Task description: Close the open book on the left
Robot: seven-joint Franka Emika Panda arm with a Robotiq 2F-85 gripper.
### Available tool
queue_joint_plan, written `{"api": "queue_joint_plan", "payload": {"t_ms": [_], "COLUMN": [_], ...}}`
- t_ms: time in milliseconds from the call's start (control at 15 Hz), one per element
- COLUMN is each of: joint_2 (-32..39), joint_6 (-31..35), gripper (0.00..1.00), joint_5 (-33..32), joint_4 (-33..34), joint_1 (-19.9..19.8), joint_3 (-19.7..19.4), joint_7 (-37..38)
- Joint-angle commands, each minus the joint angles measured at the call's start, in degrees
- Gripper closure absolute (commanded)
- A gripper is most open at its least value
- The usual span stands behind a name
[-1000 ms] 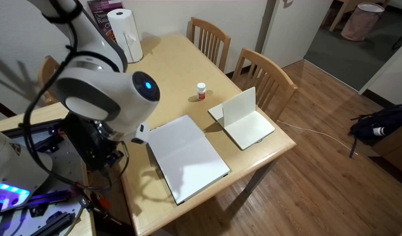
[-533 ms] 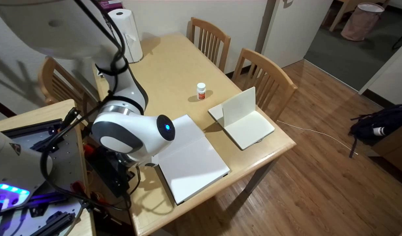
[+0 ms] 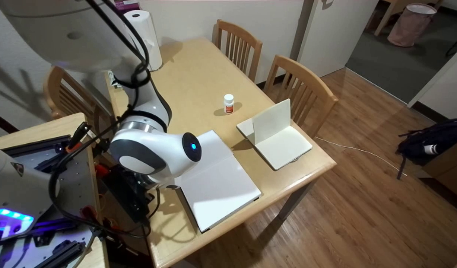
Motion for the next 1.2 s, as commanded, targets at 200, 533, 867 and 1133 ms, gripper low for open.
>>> {"api": "queue_joint_plan", "payload": {"t_ms": [200,533,867,1133], "joint_2": [6.4,14.5,20.4,18.9], "joint_6": [-19.5,-12.5,-7.9,-10.1], "gripper": [0.0,0.0,0.0,0.0], "joint_5": [1.2,-5.7,-11.0,-10.0], "joint_4": [15.2,28.3,37.0,35.3], "joint_1": [-0.7,-0.2,-0.4,-0.1], "joint_3": [2.6,4.7,6.8,6.4], "joint_7": [11.4,3.9,-1.4,0.8]}}
